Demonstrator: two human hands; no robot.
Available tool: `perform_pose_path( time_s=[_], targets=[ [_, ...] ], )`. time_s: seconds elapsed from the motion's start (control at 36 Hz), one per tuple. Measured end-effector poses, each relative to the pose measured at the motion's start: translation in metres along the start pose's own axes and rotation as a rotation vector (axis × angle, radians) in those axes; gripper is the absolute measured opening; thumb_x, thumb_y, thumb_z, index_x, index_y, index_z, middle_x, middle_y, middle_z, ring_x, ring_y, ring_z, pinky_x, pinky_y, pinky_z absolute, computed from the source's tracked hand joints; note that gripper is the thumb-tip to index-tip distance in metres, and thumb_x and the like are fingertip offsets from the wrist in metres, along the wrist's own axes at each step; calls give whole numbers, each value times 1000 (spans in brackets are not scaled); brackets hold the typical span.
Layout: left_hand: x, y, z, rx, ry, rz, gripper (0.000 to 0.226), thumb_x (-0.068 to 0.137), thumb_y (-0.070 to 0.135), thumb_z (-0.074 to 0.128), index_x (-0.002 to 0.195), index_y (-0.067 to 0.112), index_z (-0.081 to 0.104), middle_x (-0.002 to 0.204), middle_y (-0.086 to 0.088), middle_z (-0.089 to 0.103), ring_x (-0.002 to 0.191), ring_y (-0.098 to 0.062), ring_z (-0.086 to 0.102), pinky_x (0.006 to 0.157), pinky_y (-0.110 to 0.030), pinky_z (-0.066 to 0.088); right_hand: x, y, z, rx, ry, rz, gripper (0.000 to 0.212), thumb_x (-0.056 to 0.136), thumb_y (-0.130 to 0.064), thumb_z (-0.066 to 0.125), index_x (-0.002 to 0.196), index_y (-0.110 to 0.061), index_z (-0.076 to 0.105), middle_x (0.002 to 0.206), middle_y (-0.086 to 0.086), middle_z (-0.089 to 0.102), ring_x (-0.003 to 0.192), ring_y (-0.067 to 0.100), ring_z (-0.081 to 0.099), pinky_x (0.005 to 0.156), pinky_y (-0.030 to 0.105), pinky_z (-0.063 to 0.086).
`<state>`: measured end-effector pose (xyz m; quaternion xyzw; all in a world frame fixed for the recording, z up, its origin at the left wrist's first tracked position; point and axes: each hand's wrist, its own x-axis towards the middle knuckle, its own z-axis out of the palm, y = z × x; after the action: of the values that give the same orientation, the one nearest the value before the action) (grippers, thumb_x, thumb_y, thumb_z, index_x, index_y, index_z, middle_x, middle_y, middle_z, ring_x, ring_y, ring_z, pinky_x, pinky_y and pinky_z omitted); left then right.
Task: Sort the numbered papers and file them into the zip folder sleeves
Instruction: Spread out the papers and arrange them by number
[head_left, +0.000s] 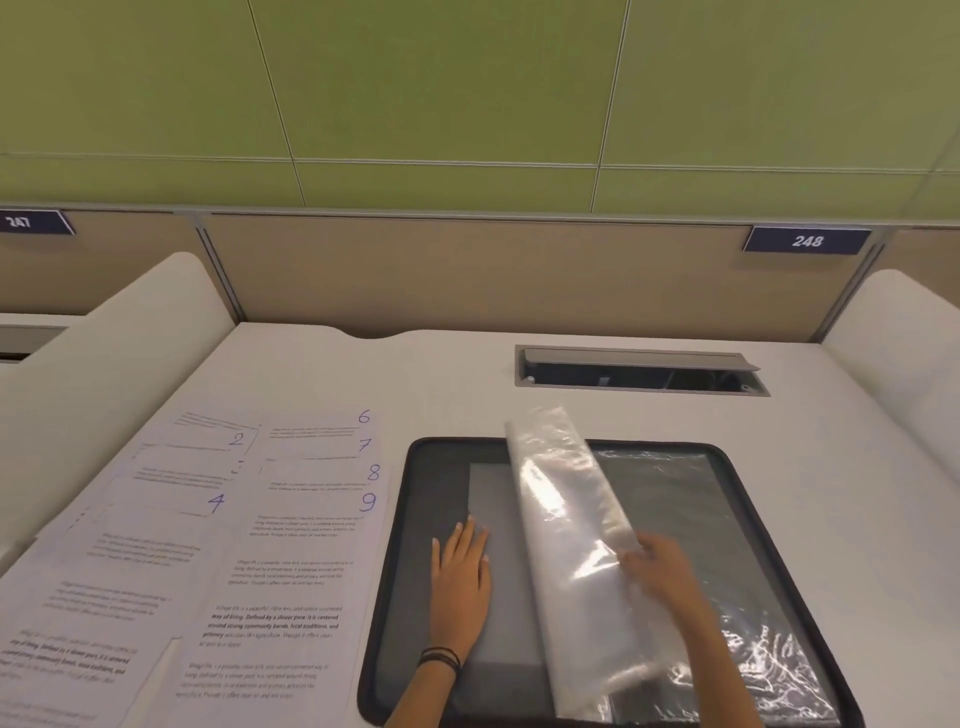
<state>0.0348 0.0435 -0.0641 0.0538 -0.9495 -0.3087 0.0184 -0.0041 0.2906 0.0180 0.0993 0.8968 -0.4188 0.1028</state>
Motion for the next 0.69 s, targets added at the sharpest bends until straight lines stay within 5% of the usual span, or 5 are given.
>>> perform_pose_path(
  time_s=[0.14,0.36,0.42,0.53,0.69],
  targets=[
    [-2,0,-1,85,25,15,60,93,42,9,143,24,36,153,6,24,144,-13,19,115,-30,-12,-1,25,-25,45,95,63,10,84,-3,61,85,-10,66,75,9,64,72,25,58,61,29,41],
    [-2,0,-1,98,12,15,60,92,43,9,145,24,31,155,5,20,145,-13,14,114,-31,-13,-17,65,-55,93,313,205,25,86,-6,56,62,-5,49,56,7,49,56,24,47,55,29,35],
    [-1,0,-1,96,9,24,69,88,48,1,145,23,32,155,4,22,145,-14,15,114,-33,-11,-24,68,-59,102,342,214,20,84,-17,59,74,1,58,65,11,57,64,30,55,58,31,39],
    [-1,1,1,117,-15,9,65,91,45,6,145,22,33,154,2,24,145,-16,17,114,-34,-10,-36,69,-63,101,456,224,39,85,0,51,123,0,53,117,21,58,101,37,54,80,36,38],
    [-1,3,-1,131,-27,-2,45,101,25,33,146,20,31,155,0,21,145,-17,15,113,-34,-12,-28,69,-55,19,525,118,41,82,9,53,123,3,54,120,27,55,108,41,52,89,41,41]
  ],
)
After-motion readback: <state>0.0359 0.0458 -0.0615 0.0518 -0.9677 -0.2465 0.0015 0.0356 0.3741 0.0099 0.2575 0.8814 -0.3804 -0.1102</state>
